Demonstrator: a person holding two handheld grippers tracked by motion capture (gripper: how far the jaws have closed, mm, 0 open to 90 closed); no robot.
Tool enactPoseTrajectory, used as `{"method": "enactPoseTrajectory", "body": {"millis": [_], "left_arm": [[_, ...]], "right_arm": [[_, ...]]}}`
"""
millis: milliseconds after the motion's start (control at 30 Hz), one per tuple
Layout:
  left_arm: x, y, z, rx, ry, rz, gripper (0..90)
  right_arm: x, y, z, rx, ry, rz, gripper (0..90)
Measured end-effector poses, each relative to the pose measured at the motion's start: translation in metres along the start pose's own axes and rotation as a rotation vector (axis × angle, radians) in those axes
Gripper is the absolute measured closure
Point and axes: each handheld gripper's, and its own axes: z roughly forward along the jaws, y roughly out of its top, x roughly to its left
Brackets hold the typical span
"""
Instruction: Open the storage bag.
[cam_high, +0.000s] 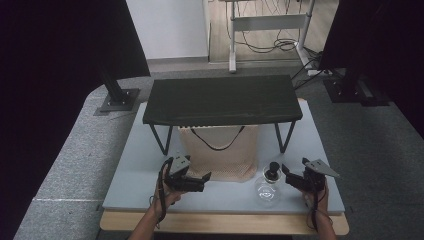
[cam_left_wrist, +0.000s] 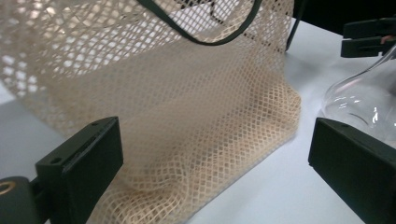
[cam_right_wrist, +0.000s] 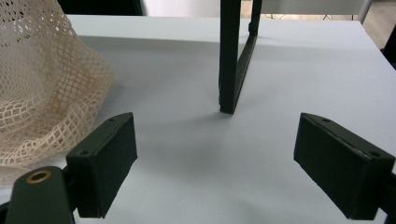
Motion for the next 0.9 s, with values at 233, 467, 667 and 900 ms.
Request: {"method": "enactPoseTrajectory", "body": {"millis": [233, 467, 667, 900], "left_arm": [[-0.007, 0.010, 0.004, -0.005, -0.006, 0.035, 3.0], [-0.012, 0.021, 0.008, -0.017, -0.021, 0.070, 3.1], [-0.018, 0.027, 0.015, -0.016, -0.032, 0.096, 3.1], [-0.025, 0.032, 0.023, 0.001, -0.049, 0.129, 3.1]], "right_arm": [[0.000, 0.000, 0.000, 0.000, 0.000, -0.003, 12.6], [0.001, 0.000, 0.000, 0.002, -0.001, -0.006, 12.4], [0.001, 0.000, 0.000, 0.003, -0.001, -0.007, 12.4], [0.001, 0.000, 0.000, 0.005, -0.002, -0.009, 12.3]]}}
